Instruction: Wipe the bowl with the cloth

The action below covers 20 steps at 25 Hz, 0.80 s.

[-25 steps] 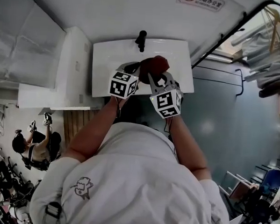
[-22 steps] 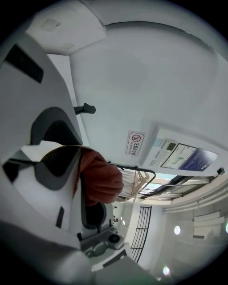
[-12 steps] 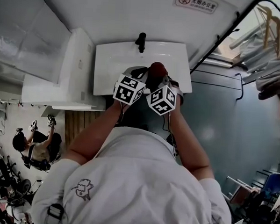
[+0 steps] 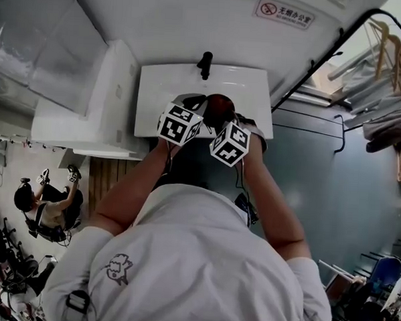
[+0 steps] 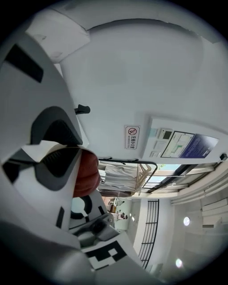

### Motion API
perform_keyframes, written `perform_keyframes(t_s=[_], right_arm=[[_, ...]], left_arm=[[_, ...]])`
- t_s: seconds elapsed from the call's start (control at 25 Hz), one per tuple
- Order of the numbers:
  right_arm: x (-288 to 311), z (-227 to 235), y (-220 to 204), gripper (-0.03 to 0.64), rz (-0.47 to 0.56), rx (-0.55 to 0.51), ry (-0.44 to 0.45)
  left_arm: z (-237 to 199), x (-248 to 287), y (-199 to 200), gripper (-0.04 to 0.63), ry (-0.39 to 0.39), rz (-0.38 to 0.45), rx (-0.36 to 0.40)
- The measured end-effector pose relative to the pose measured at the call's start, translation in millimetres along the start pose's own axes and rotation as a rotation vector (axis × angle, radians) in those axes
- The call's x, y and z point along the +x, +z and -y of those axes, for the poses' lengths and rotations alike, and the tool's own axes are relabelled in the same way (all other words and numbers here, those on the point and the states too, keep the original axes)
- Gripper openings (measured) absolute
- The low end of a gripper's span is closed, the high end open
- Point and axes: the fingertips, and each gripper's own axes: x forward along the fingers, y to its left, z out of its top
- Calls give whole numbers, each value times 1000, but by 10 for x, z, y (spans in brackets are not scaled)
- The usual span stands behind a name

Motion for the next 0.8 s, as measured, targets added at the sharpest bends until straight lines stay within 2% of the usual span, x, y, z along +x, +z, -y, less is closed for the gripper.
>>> perform_keyframes(t_s=[0.16, 0.32, 0.44, 0.56, 0.8], right_arm=[[-101, 176, -25, 52, -33, -96, -123], [-259, 446, 31, 52, 1, -141, -272], [-335, 525, 112, 52, 39, -138, -332], [-315, 464, 175, 52, 56, -144, -312], [-227, 203, 188, 52, 45, -202, -171]], left_arm=[[-24, -50, -48, 28, -5, -10, -36], [67, -54, -66, 29, -41, -36, -50], [211, -44, -53, 29, -91, -38, -66], [298, -65, -2, 30, -129, -27, -73], [296, -78, 27, 27, -143, -18, -94]])
